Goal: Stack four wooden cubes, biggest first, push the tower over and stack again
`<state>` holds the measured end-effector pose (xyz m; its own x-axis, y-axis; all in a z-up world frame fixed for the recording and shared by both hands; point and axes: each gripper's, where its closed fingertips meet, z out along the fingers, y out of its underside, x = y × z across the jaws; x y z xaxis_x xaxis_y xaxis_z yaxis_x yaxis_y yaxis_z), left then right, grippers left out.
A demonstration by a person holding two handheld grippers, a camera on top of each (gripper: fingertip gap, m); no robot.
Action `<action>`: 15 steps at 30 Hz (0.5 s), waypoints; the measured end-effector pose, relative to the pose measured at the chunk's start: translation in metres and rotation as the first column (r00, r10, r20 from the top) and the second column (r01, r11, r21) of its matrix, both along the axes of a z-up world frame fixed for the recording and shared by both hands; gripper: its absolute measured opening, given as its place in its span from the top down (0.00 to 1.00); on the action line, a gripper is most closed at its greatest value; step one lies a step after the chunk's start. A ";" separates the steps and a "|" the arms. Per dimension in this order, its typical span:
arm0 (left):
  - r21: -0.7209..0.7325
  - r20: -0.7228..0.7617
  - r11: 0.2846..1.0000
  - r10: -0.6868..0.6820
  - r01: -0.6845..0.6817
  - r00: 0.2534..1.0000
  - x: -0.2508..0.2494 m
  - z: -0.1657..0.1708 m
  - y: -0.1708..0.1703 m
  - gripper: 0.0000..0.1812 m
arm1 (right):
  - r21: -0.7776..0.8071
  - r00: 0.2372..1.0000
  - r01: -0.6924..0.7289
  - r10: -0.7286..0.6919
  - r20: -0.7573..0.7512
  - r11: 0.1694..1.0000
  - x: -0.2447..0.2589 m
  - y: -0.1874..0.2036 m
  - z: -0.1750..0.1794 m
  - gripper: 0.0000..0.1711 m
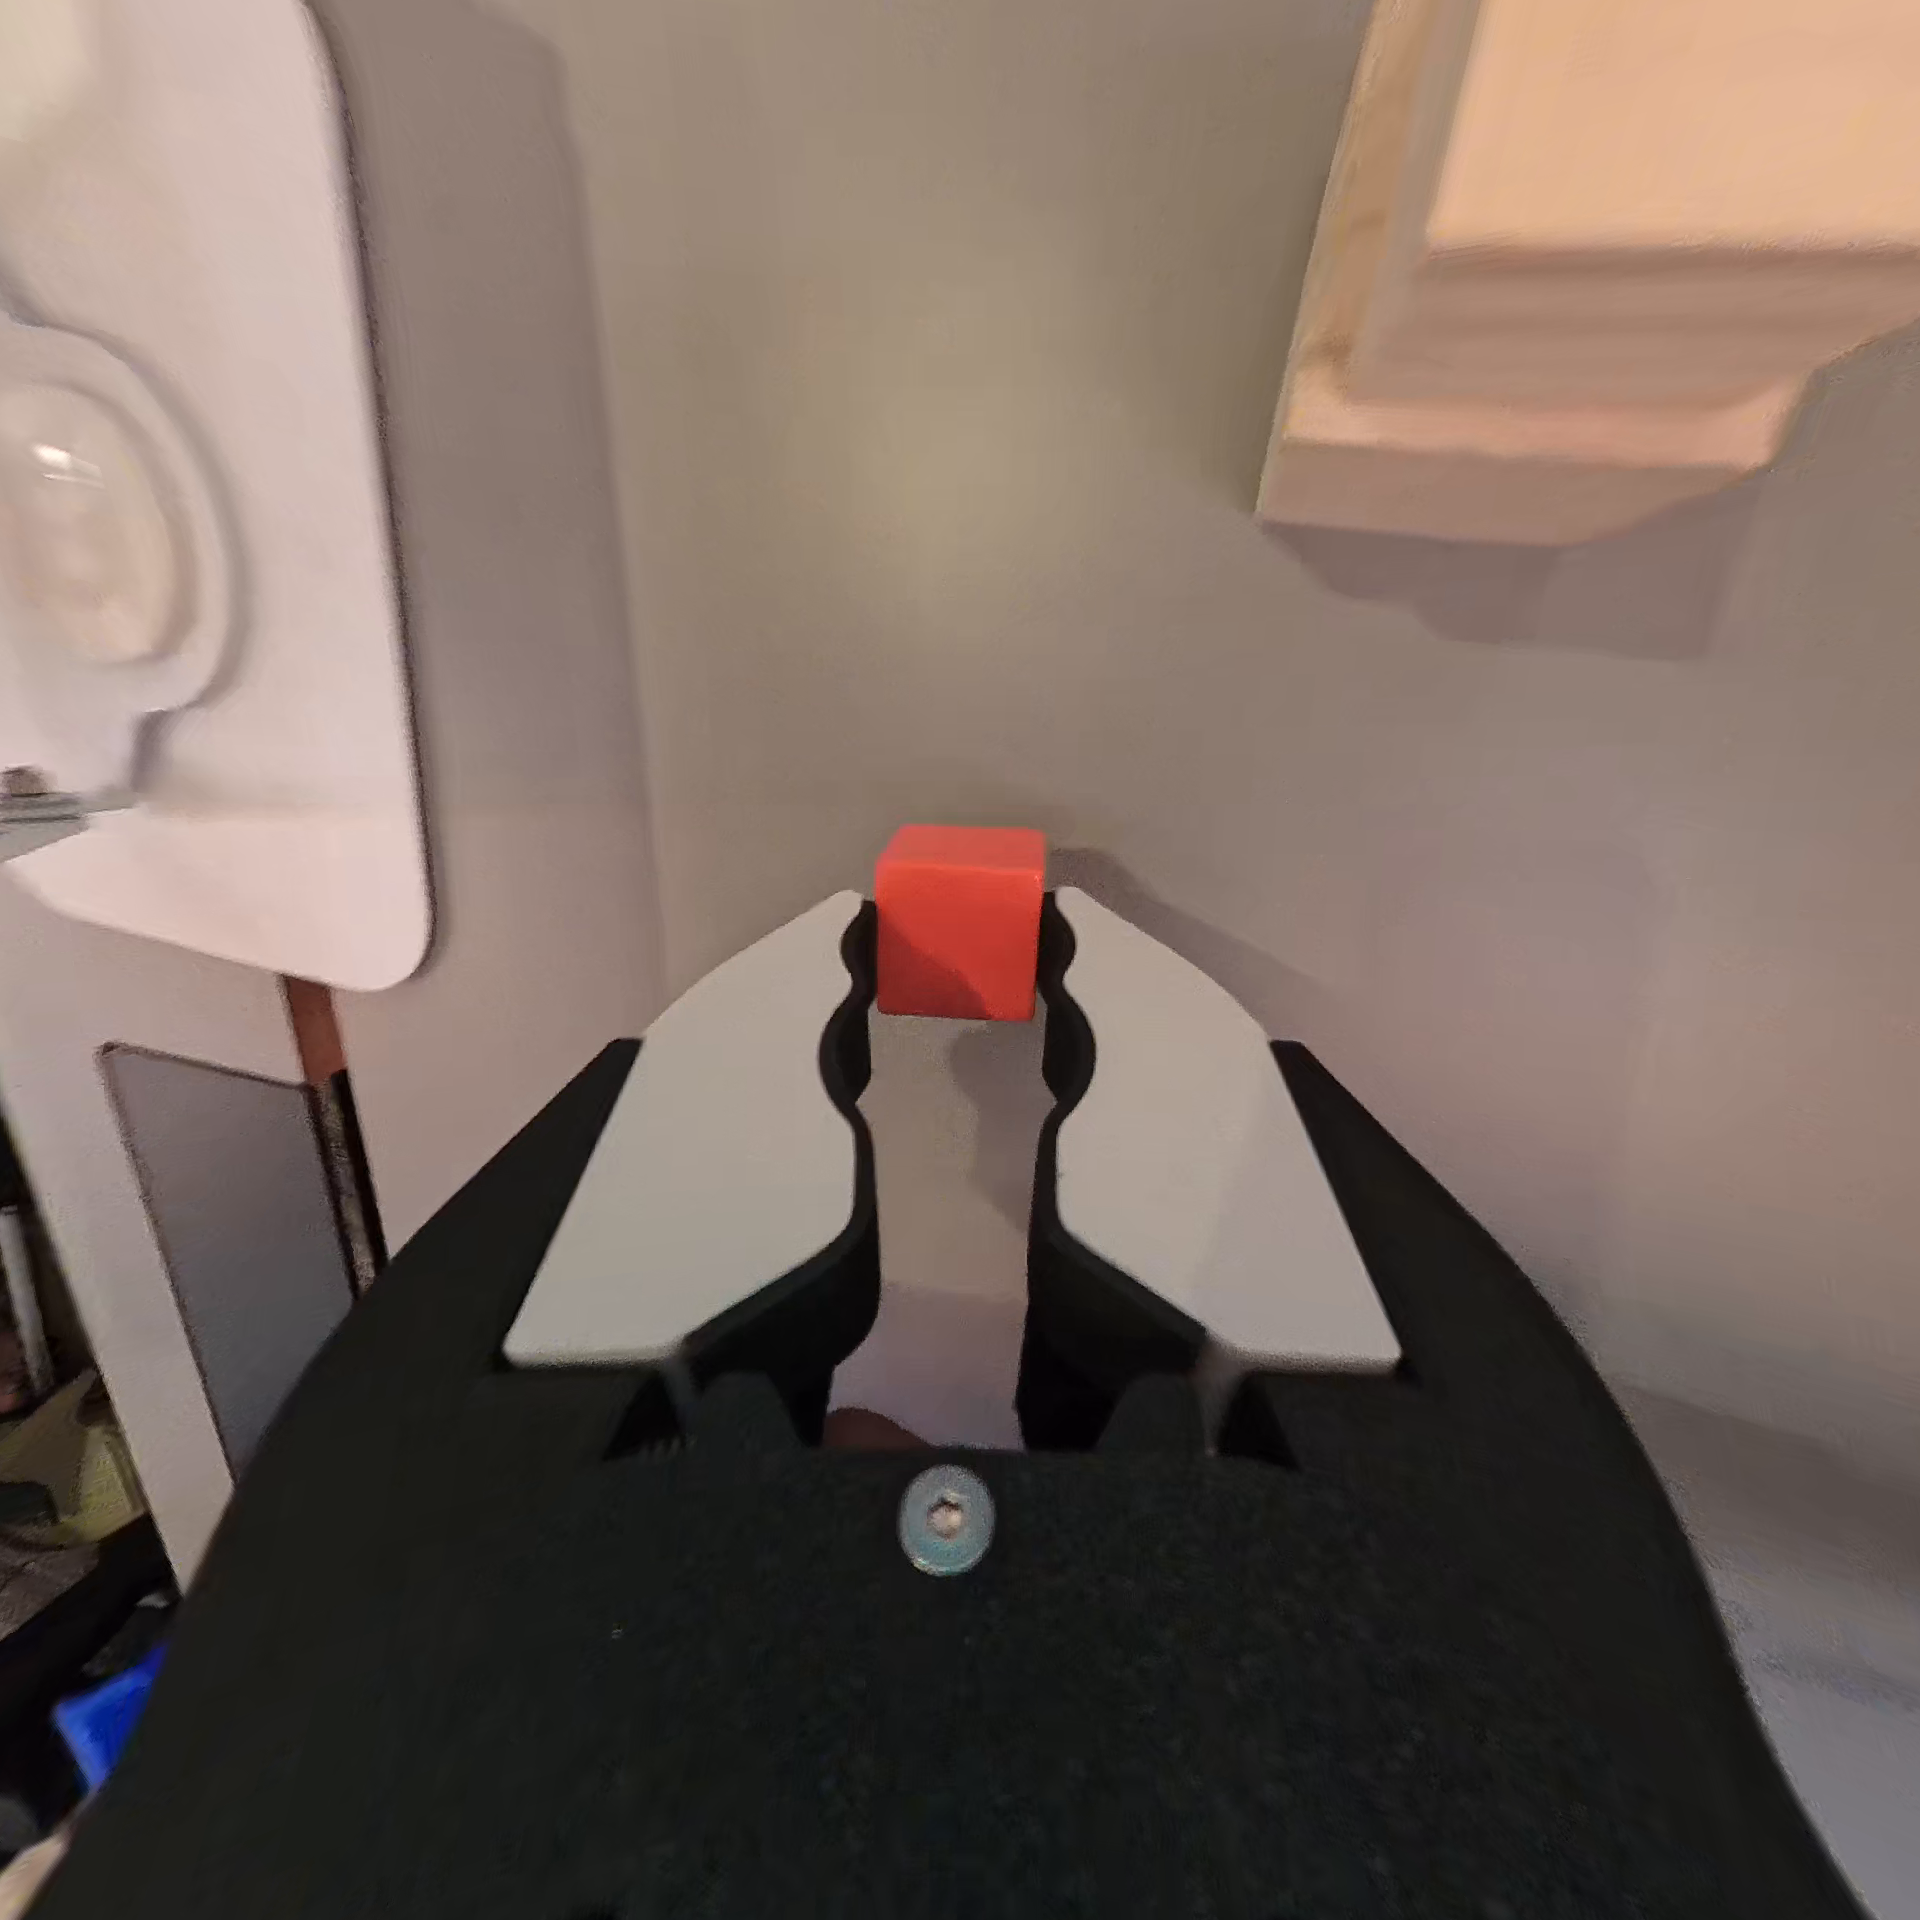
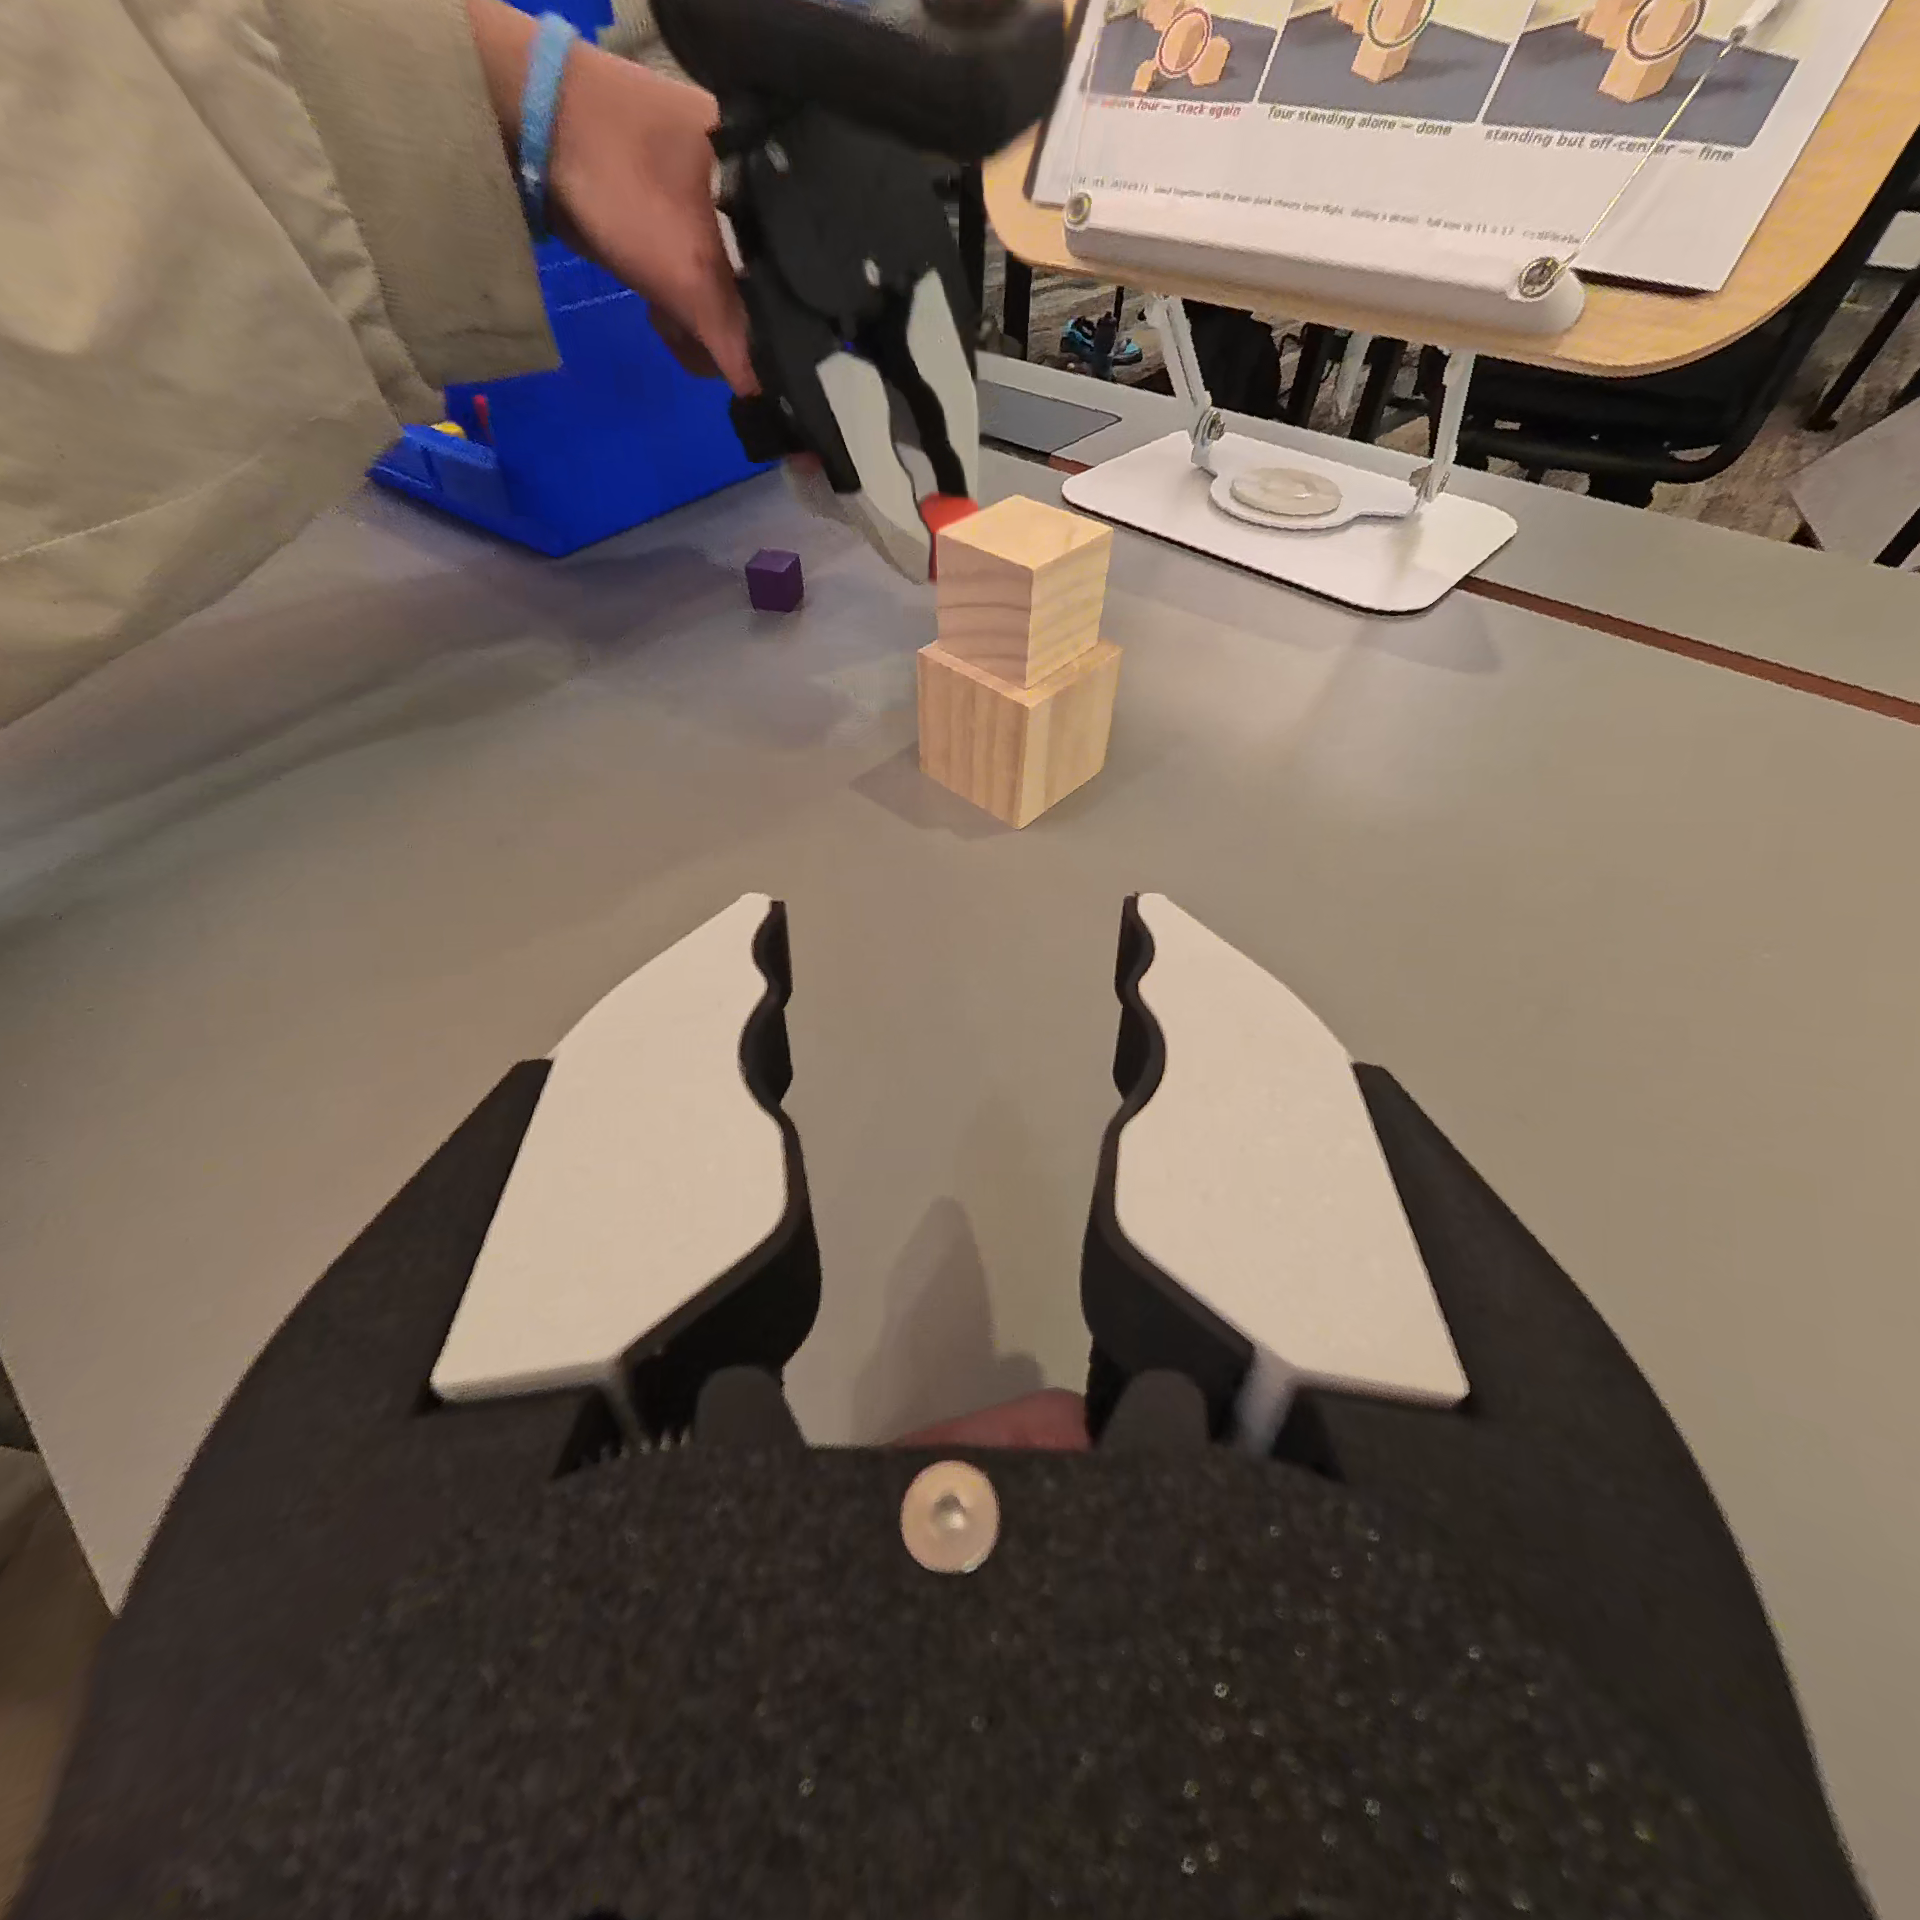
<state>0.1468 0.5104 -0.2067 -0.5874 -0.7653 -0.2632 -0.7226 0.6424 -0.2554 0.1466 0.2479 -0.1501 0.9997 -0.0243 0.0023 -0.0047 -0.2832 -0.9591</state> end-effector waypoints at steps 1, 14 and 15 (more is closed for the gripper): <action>-0.024 0.053 1.000 0.012 -0.010 0.999 -0.002 0.012 -0.006 0.84 | 0.000 1.000 0.001 -0.001 -0.001 1.000 0.001 0.000 0.000 0.65; -0.483 0.606 0.772 0.636 -0.414 0.478 -0.117 0.081 -0.099 0.84 | -0.042 0.997 0.047 -0.045 0.055 0.998 0.008 -0.003 -0.001 0.65; -0.514 0.599 0.746 0.665 -0.423 0.445 -0.127 0.074 -0.108 0.84 | -0.046 0.997 0.044 -0.041 0.059 0.998 0.007 -0.003 -0.002 0.65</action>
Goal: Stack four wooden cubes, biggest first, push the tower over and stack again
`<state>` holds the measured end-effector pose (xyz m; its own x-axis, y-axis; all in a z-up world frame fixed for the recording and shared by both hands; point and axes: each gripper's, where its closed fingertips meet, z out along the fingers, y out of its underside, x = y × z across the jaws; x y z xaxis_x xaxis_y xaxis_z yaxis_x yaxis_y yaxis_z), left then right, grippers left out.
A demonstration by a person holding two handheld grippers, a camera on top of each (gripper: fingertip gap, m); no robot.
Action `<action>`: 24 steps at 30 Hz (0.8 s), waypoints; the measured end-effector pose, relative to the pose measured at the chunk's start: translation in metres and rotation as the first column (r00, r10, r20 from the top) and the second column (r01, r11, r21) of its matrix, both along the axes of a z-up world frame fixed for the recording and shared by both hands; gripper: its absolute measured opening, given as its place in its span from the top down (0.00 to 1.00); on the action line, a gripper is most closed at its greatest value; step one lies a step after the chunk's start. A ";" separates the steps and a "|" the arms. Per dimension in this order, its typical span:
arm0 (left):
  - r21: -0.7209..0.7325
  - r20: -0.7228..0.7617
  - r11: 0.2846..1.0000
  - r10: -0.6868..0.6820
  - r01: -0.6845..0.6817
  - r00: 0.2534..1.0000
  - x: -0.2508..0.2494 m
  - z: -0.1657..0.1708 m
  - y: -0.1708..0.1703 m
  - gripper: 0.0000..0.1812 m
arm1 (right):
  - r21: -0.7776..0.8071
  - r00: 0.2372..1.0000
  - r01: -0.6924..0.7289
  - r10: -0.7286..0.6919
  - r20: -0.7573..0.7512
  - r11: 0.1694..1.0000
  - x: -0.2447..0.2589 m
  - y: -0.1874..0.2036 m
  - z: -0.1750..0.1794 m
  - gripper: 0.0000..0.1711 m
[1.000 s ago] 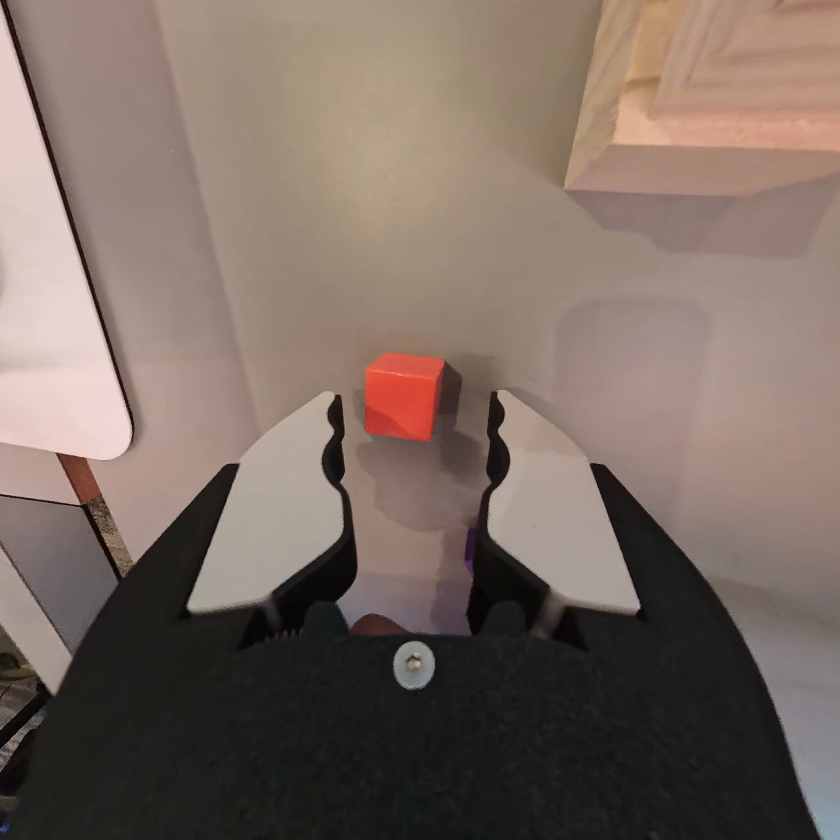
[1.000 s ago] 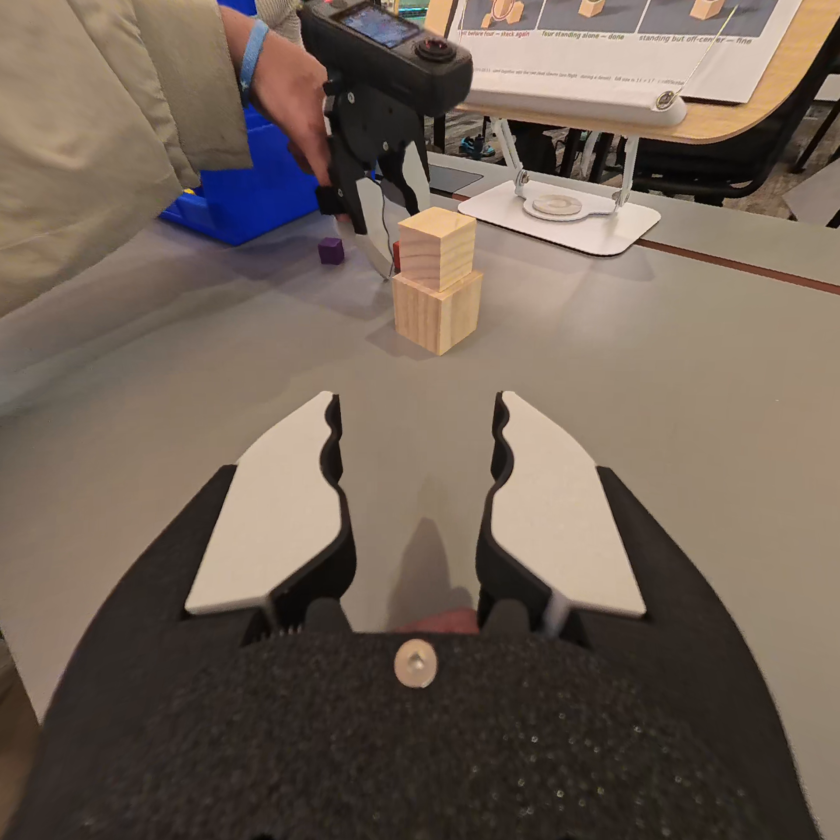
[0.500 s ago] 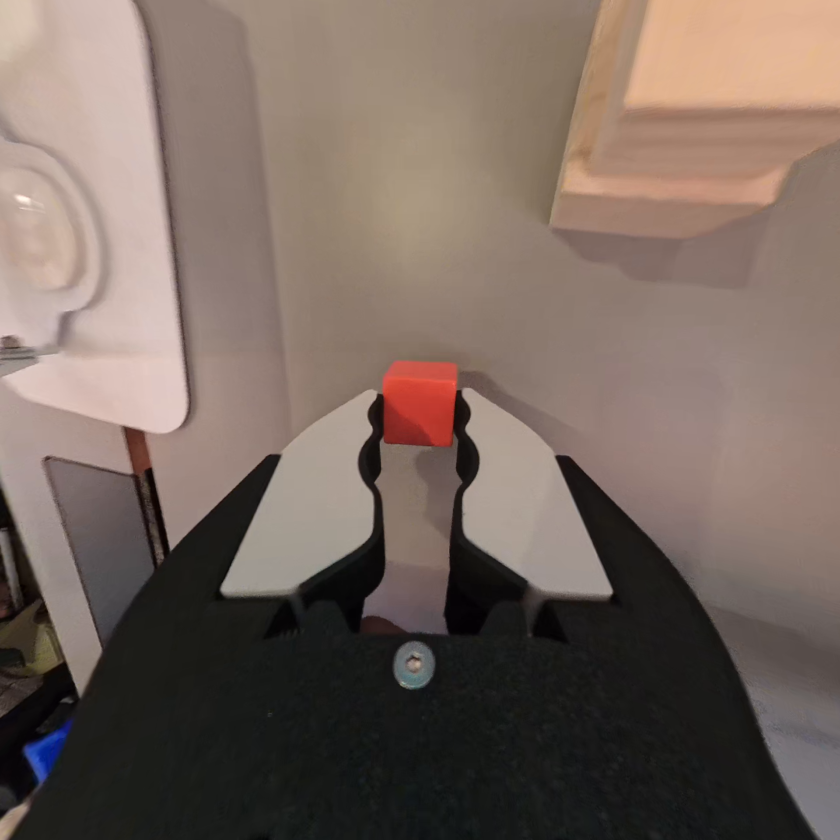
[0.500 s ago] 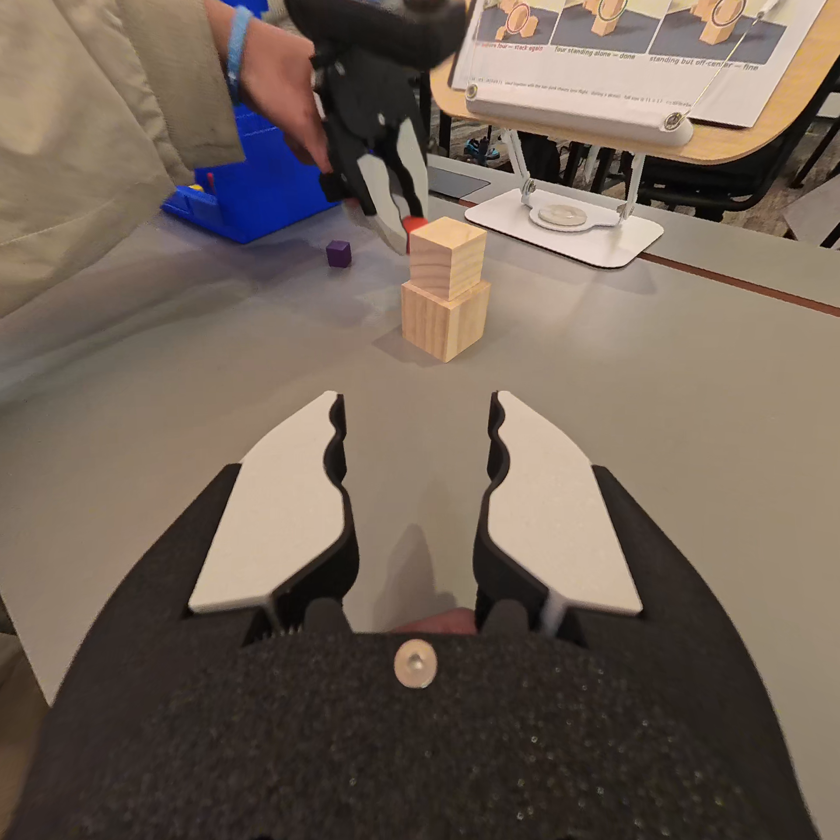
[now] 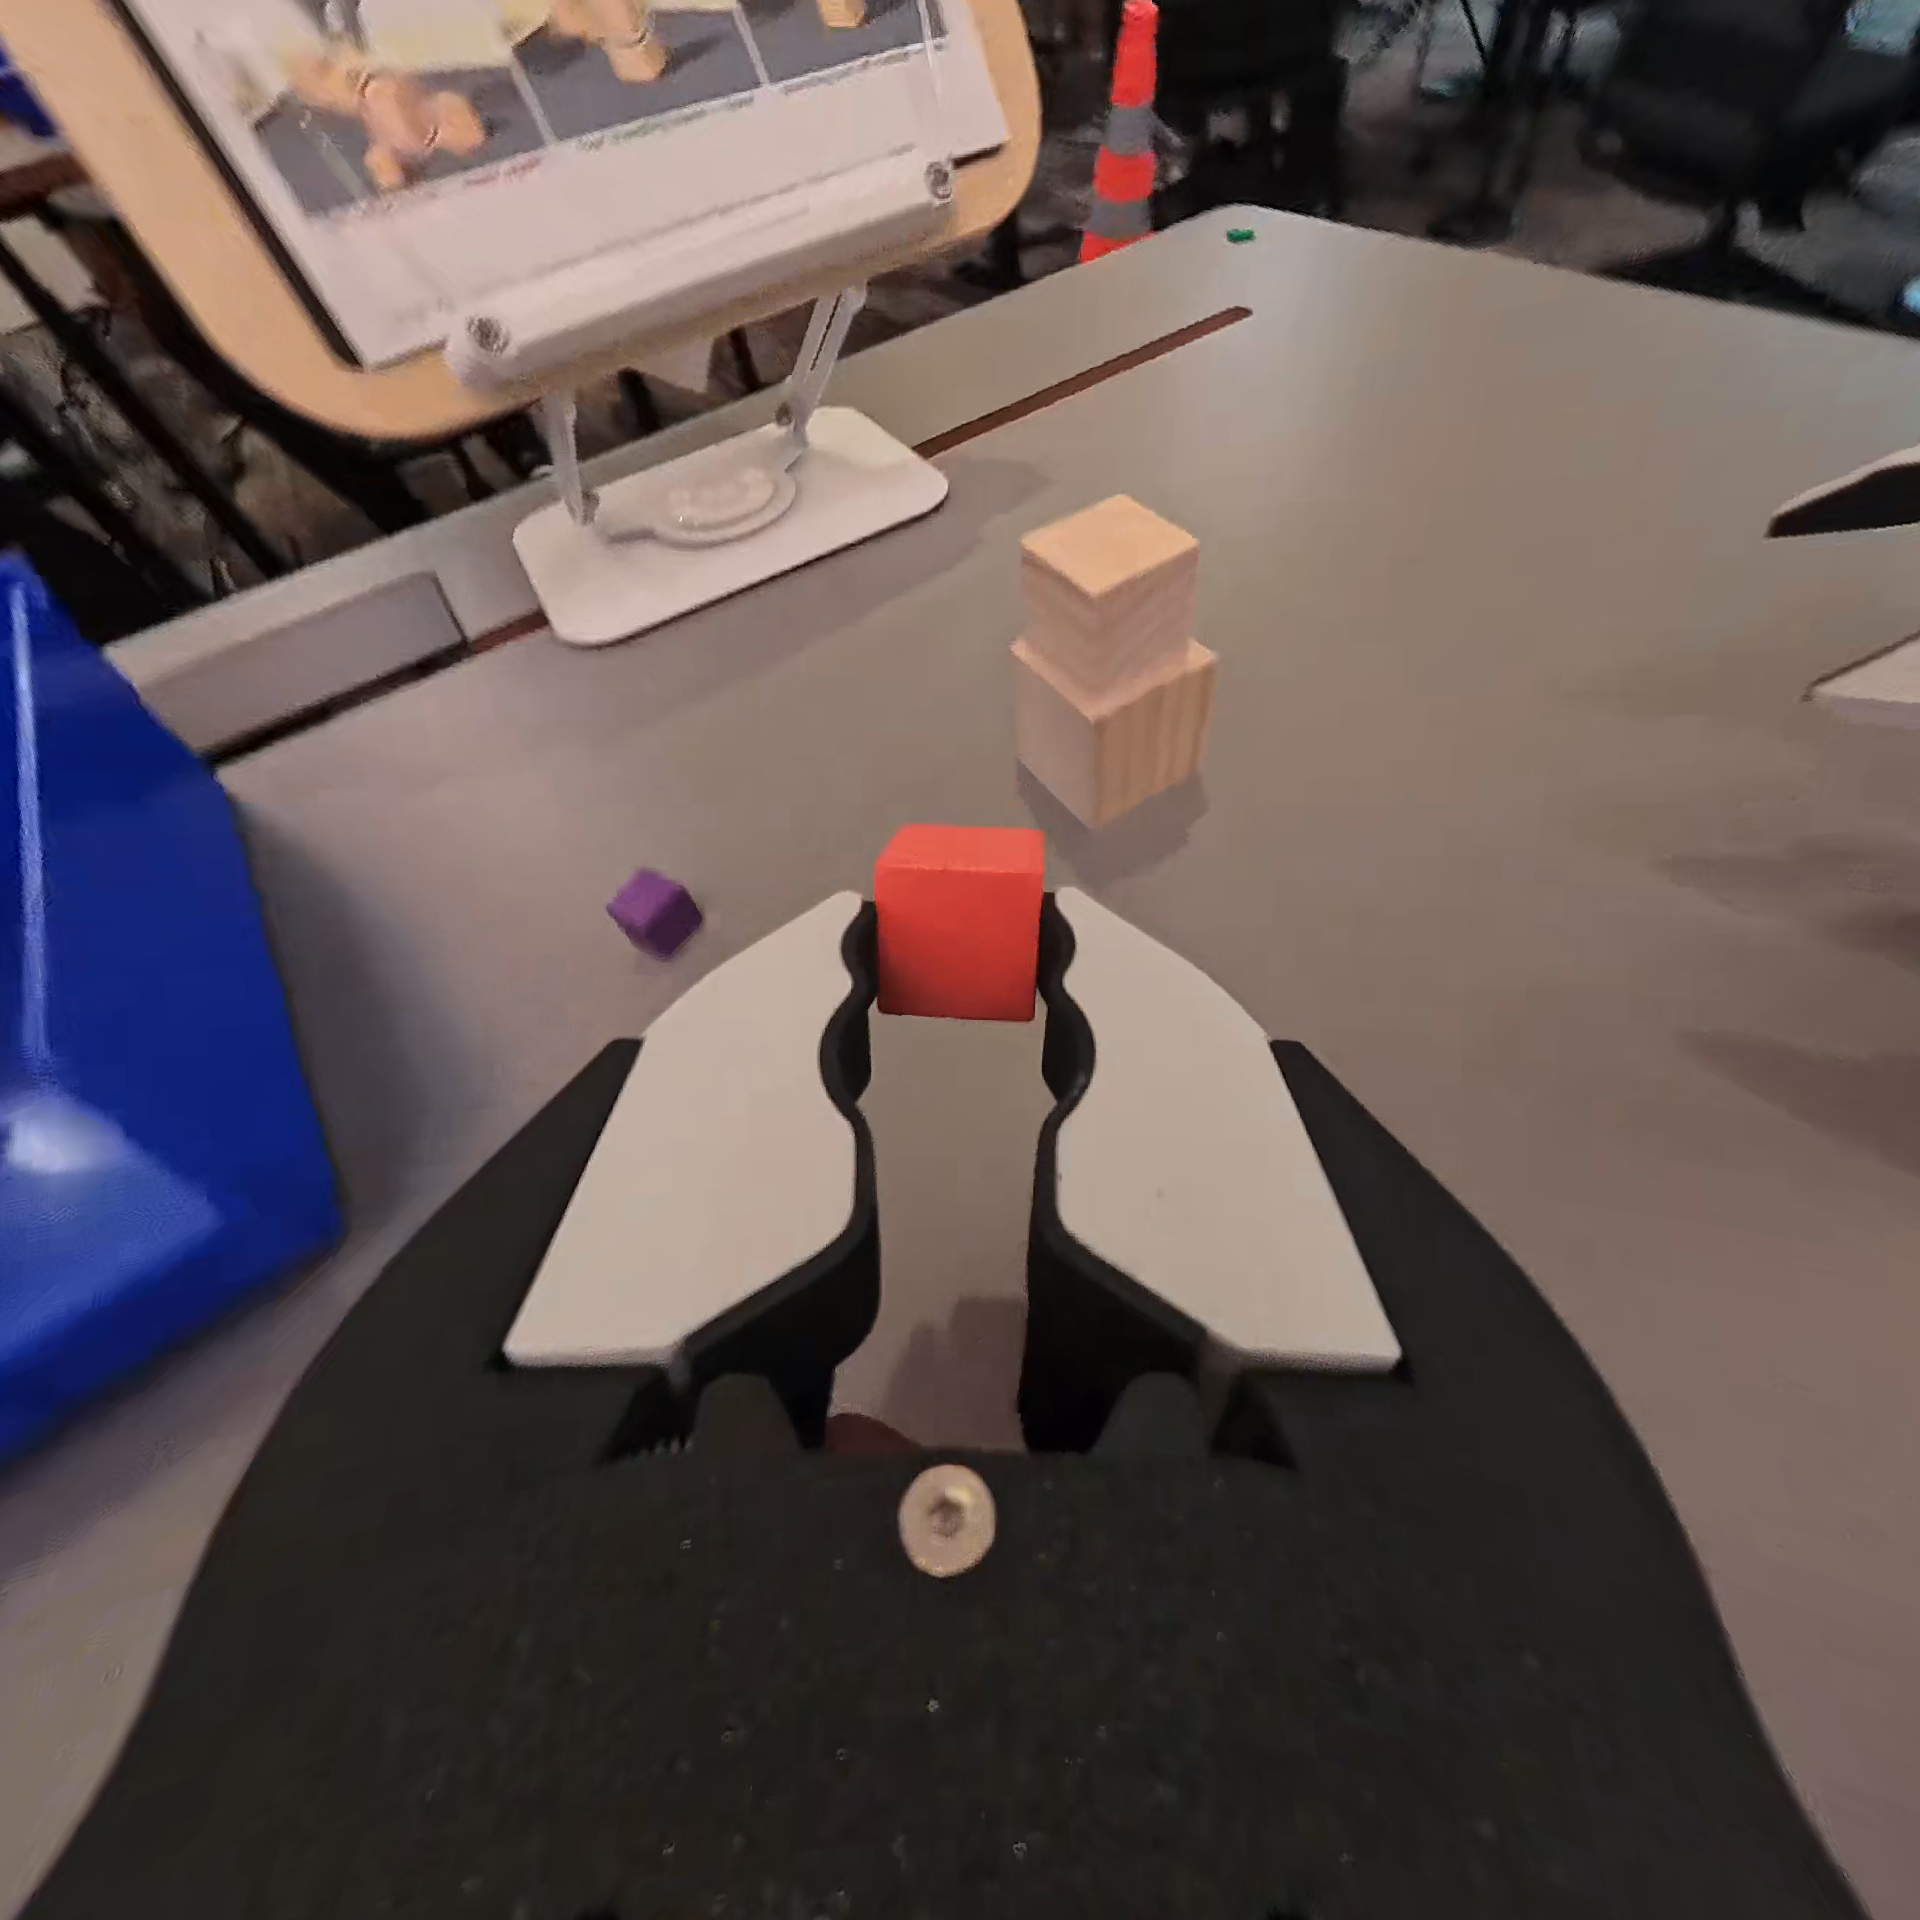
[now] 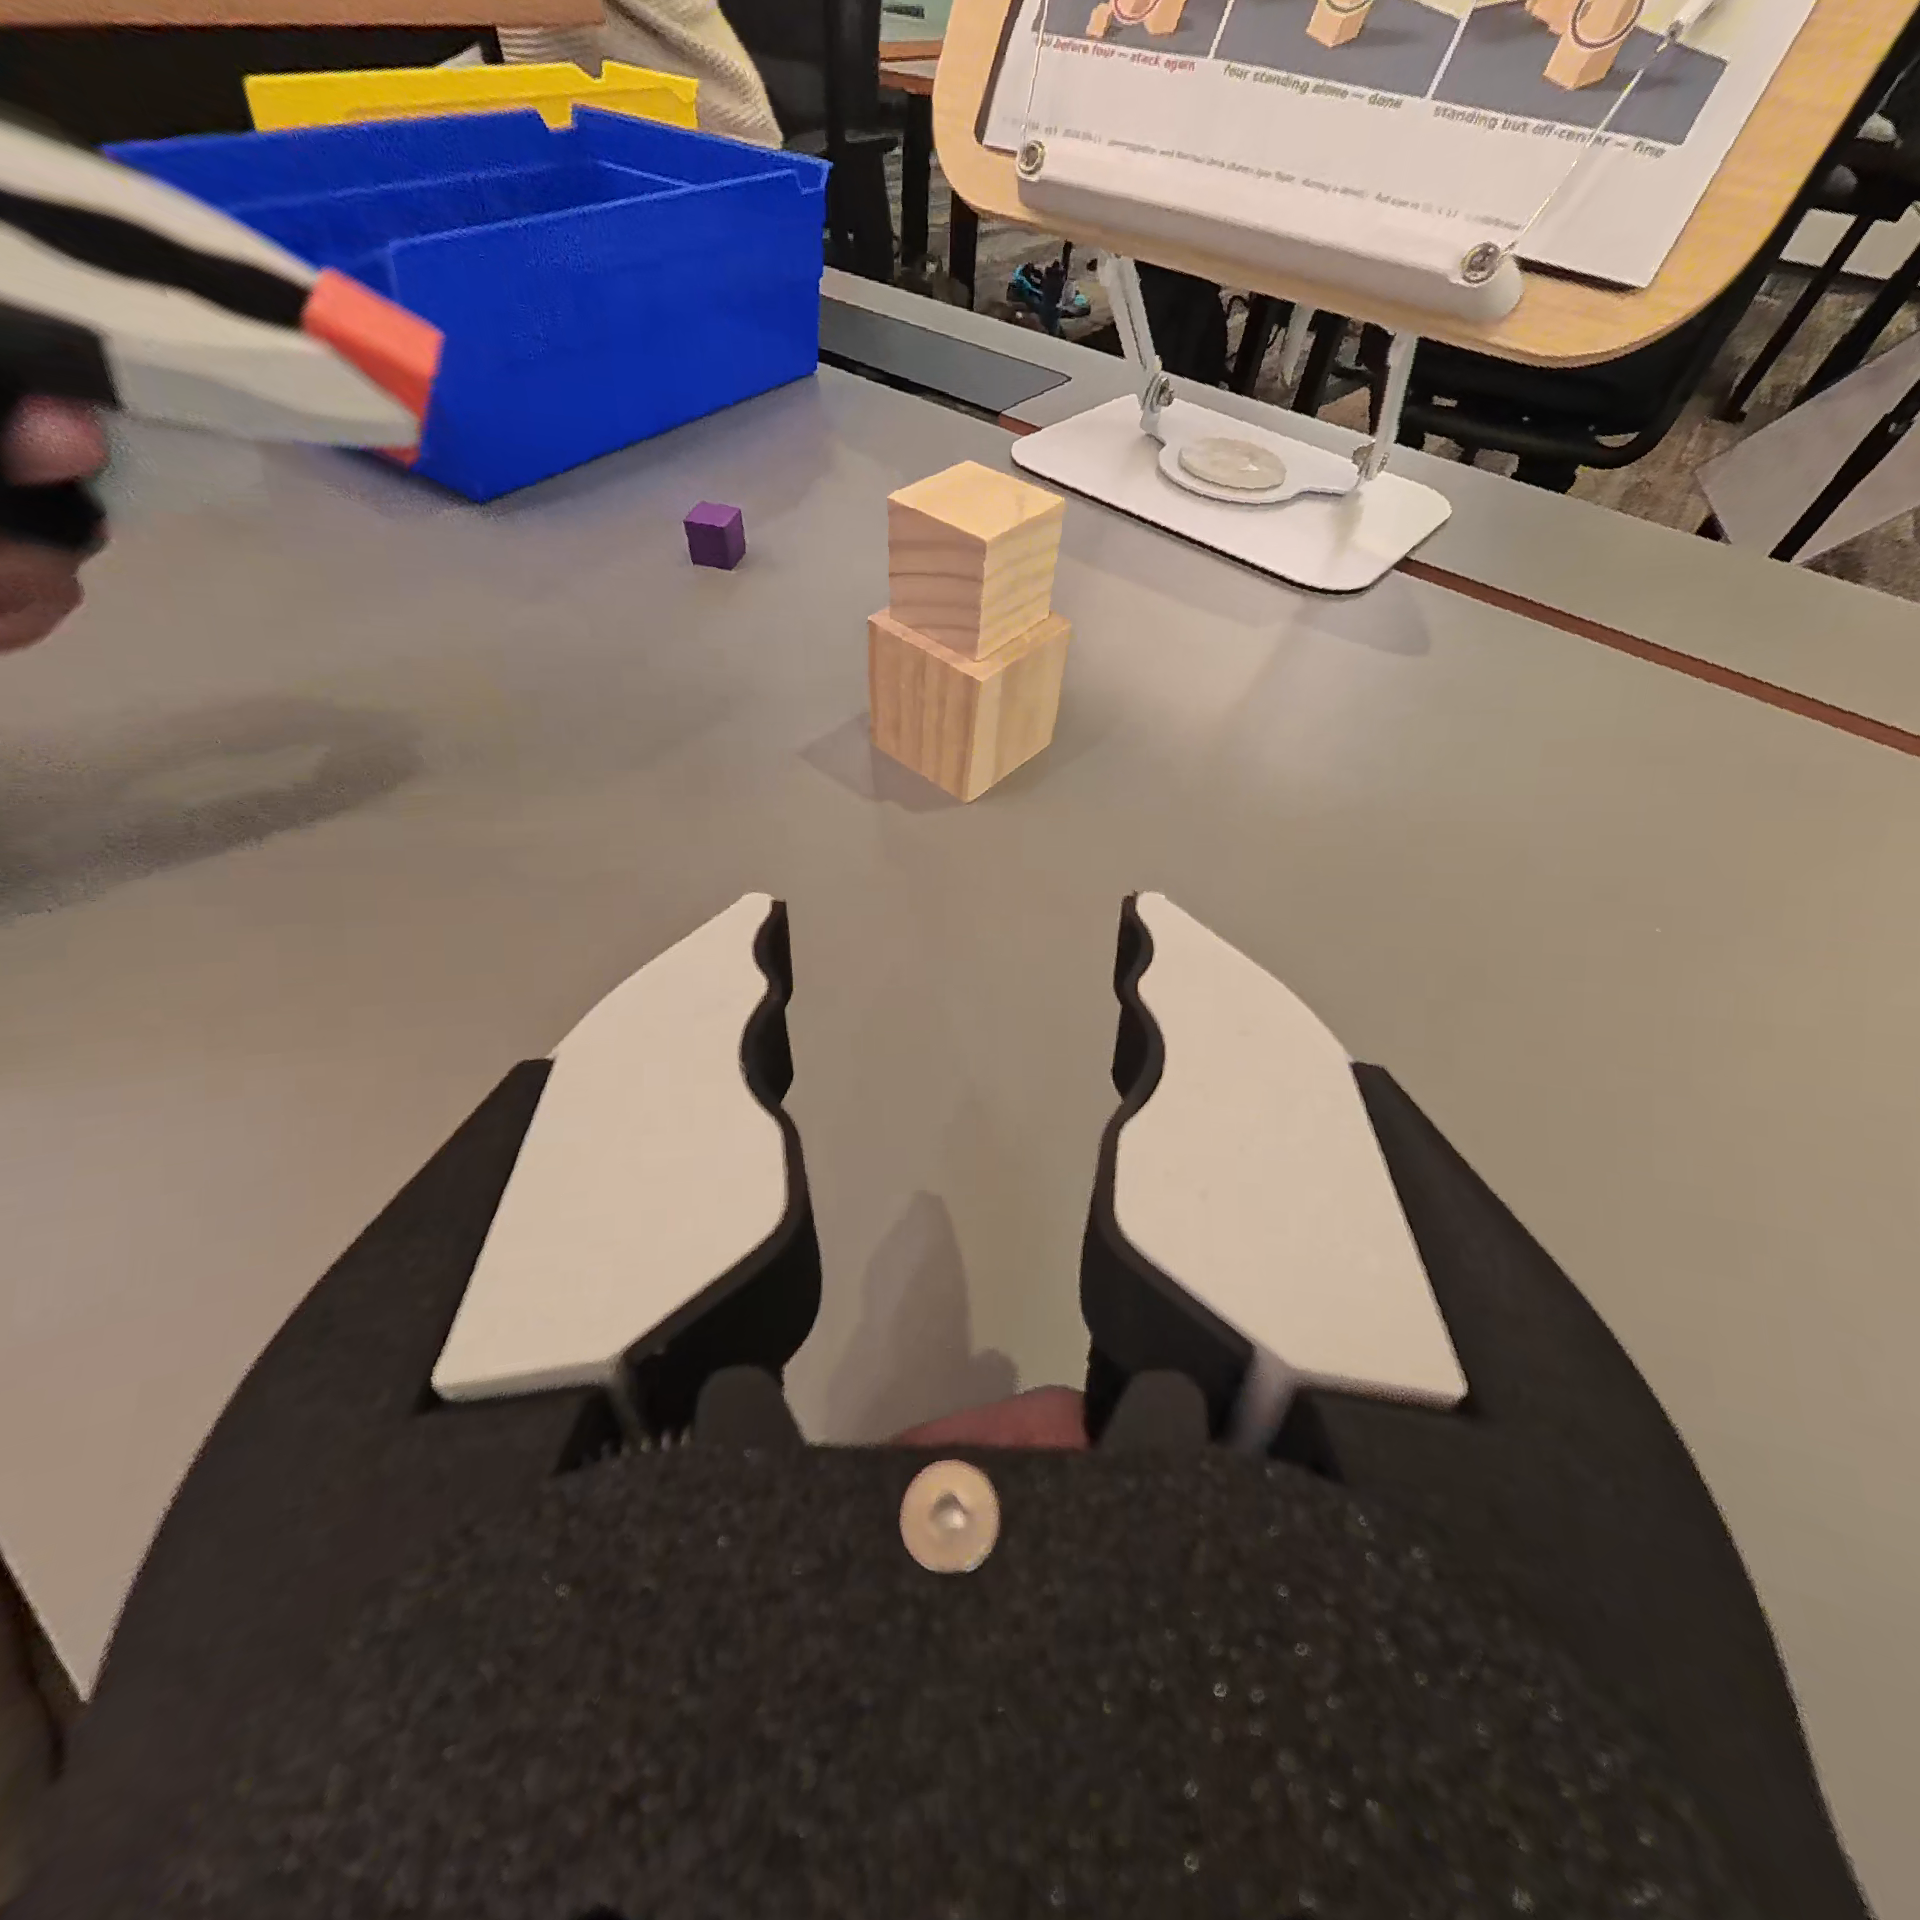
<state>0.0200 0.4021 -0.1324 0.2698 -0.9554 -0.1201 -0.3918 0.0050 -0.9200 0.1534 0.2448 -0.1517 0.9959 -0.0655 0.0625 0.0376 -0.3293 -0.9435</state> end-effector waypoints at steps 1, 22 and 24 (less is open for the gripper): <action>-0.008 0.021 0.999 0.036 -0.035 0.999 -0.009 -0.005 -0.006 0.84 | -0.003 1.000 -0.001 0.001 0.004 1.000 -0.001 0.000 -0.001 0.65; 0.130 -0.382 0.823 -0.473 0.553 0.794 0.102 0.026 -0.003 0.84 | -0.034 0.999 -0.020 0.022 0.044 0.999 -0.010 0.001 -0.007 0.66; 0.109 -0.488 0.764 -0.517 0.636 0.704 0.118 0.022 -0.001 0.84 | -0.035 0.998 -0.016 0.018 0.054 0.999 -0.008 0.001 -0.006 0.66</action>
